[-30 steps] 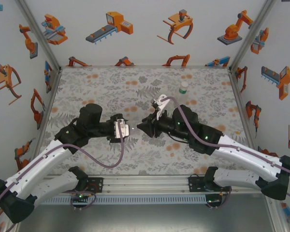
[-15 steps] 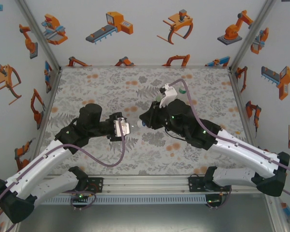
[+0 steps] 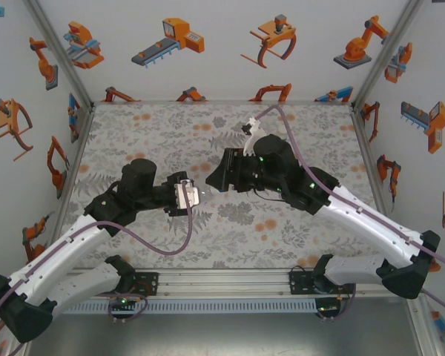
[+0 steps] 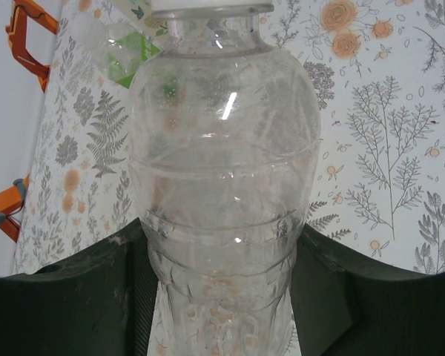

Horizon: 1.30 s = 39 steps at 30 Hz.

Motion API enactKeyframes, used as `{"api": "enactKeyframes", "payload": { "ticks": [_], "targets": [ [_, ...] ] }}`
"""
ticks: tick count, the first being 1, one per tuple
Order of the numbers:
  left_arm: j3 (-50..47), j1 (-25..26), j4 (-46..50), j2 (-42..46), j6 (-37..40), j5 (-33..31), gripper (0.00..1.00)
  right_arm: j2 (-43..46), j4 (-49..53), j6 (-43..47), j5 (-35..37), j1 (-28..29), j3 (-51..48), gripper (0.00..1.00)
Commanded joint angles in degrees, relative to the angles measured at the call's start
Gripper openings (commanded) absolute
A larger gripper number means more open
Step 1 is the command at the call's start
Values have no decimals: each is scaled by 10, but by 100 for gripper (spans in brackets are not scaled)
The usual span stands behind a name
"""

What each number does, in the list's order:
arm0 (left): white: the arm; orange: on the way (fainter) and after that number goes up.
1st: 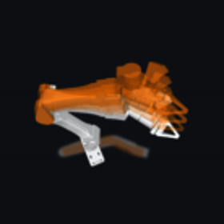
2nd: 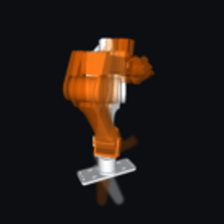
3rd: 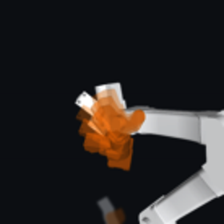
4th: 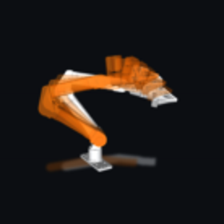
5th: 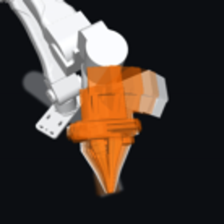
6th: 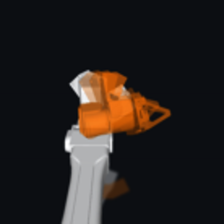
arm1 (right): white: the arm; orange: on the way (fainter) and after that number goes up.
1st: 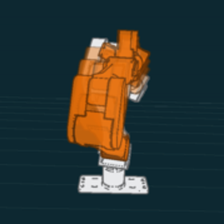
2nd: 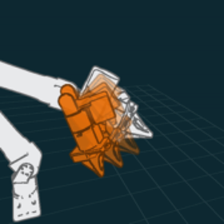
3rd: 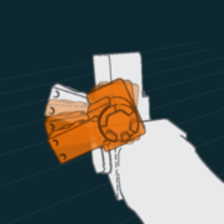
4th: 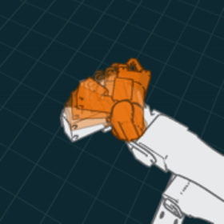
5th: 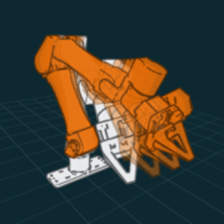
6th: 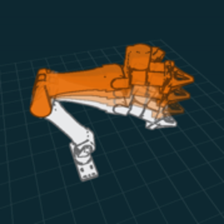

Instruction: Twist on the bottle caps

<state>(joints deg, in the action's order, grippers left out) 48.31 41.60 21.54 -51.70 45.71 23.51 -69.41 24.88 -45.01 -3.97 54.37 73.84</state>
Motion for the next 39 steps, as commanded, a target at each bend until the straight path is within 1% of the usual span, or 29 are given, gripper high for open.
{"api": "enactKeyframes", "payload": {
  "ticks": [1, 9, 14, 22, 27, 30, 31, 32, 35, 37, 38, 39],
  "targets": [
    [5, 2, -15, 7, -13, -10, 0, 1, -19, -35, -42, -8, -16, 61],
    [6, 2, -17, 4, -16, -21, 0, -4, -64, -58, -51, -19, -65, 57],
    [6, 1, -17, 4, -17, -24, 0, -4, -86, -63, -59, -27, -79, 51],
    [6, 1, -16, 2, -17, -27, 0, -9, -117, -81, -81, -30, -87, 47],
    [8, 1, -17, 1, -21, -36, 0, -12, -125, -85, -89, -30, -87, 41],
    [9, 1, -17, -1, -22, -36, 0, -12, -129, -87, -90, -30, -86, 34],
    [9, 1, -17, -1, -23, -36, 2, -12, -129, -87, -90, -30, -86, 32],
    [9, 1, -17, -1, -22, -37, 7, -12, -129, -87, -89, -30, -86, 29],
    [9, 1, -18, 0, -23, -34, 29, -11, -125, -83, -87, -33, -85, 24],
    [7, 1, -19, 1, -23, -27, 42, -13, -113, -75, -88, -39, -81, 20],
    [7, 1, -19, 1, -23, -24, 68, -14, -101, -69, -87, -43, -77, 19],
    [8, 1, -19, 1, -23, -21, 88, -16, -90, -60, -86, -46, -71, 18]
  ]
}}
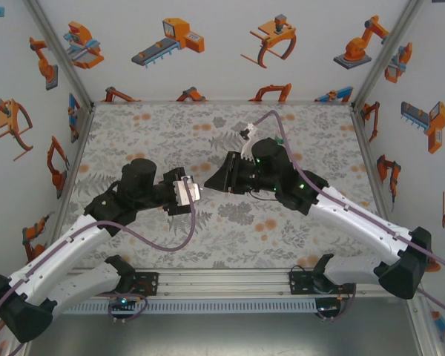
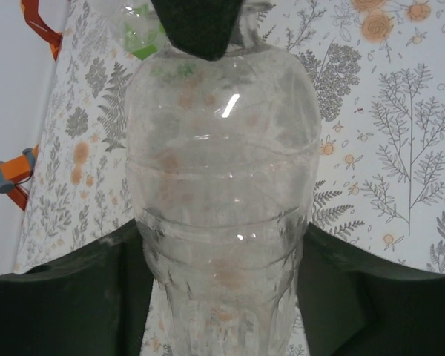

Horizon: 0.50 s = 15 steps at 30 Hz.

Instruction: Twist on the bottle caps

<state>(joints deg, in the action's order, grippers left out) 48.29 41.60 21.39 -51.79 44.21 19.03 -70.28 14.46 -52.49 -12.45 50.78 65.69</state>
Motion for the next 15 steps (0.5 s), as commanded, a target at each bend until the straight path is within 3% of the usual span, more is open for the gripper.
{"api": "enactKeyframes", "payload": {
  "ticks": [1, 15],
  "targets": [
    [8, 1, -17, 2, -8, 26, 100, -10, 32, 26, 2, -13, 19, 17],
    [13, 1, -16, 5, -17, 20, 97, -133, 339, 249, 72, -80, 213, 14]
  ]
}}
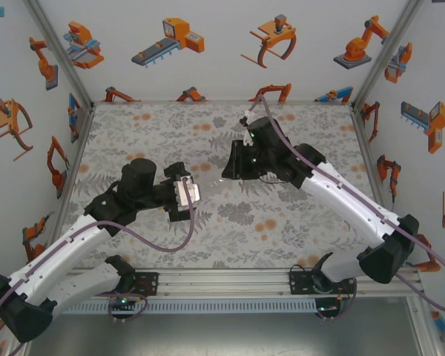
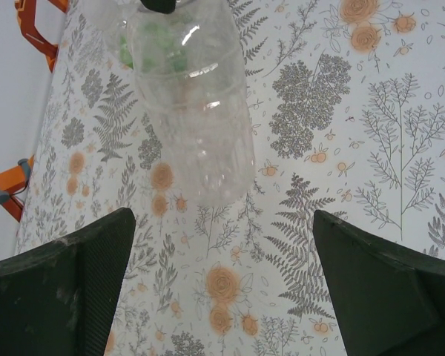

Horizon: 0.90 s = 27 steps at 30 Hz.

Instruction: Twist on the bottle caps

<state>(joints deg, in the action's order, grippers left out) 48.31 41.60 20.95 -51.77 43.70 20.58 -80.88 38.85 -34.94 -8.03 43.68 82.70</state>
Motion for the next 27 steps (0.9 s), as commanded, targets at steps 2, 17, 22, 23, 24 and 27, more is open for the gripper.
{"api": "enactKeyframes", "payload": {
  "ticks": [2, 17, 22, 23, 24, 27],
  "targets": [
    [12, 1, -16, 7, -16, -1, 97, -60, 132, 102, 39, -15, 79, 14],
    [14, -4, -18, 1, -24, -13, 97, -246, 267, 197, 130, -68, 254, 15],
    [18, -4, -15, -5, -26, -10, 97, -288, 268, 204, 103, -86, 274, 15],
    [18, -5, -15, -5, -27, -10, 97, -293, 268, 206, 98, -87, 276, 16],
    [18, -5, -14, -4, -27, -12, 97, -300, 270, 207, 93, -89, 278, 16],
    [18, -5, -14, -5, -27, -16, 97, -315, 271, 206, 84, -93, 278, 17]
  ]
}}
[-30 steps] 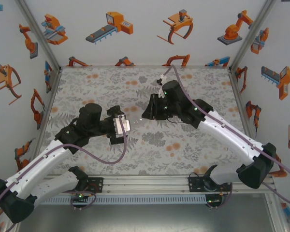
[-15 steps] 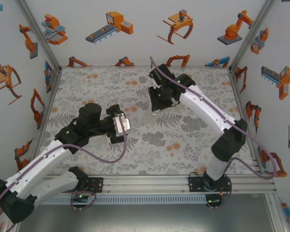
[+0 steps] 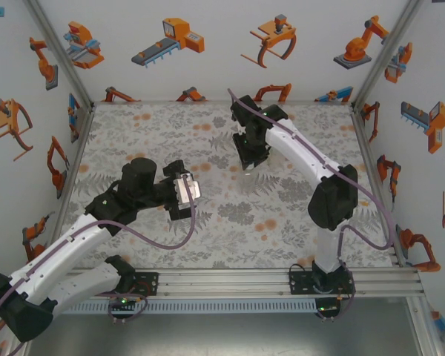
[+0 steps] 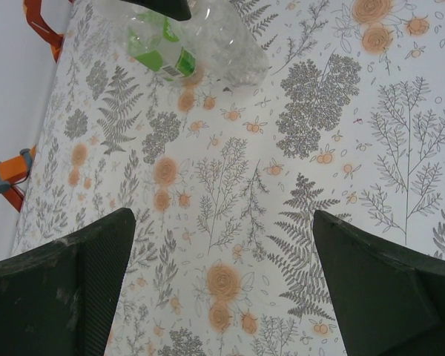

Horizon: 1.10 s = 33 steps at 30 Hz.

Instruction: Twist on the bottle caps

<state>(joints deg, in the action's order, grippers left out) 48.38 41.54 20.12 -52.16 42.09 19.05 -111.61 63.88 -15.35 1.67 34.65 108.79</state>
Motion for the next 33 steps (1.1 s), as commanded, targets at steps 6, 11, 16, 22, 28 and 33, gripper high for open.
{"api": "enactKeyframes", "payload": {
  "ticks": [6, 11, 16, 22, 28, 33],
  "targets": [
    [18, -4, -6, -3, -11, -3, 97, -19, 21, 11, -9, -3, 14, 25],
    [18, -5, -5, -3, -11, -4, 97, -19, 21, 11, -9, -3, 16, 38],
    [19, -5, -4, -4, -11, -4, 97, -17, 24, 11, -10, -3, 27, 49],
    [20, -6, -3, -7, -12, -4, 97, -7, 33, 12, -5, -3, 45, 54],
    [21, -8, -3, -9, -13, -4, 97, 14, 47, 15, 3, -3, 64, 56],
    [21, -10, -6, -11, -17, -5, 97, 50, 55, 21, 30, -5, 59, 58]
  ]
}}
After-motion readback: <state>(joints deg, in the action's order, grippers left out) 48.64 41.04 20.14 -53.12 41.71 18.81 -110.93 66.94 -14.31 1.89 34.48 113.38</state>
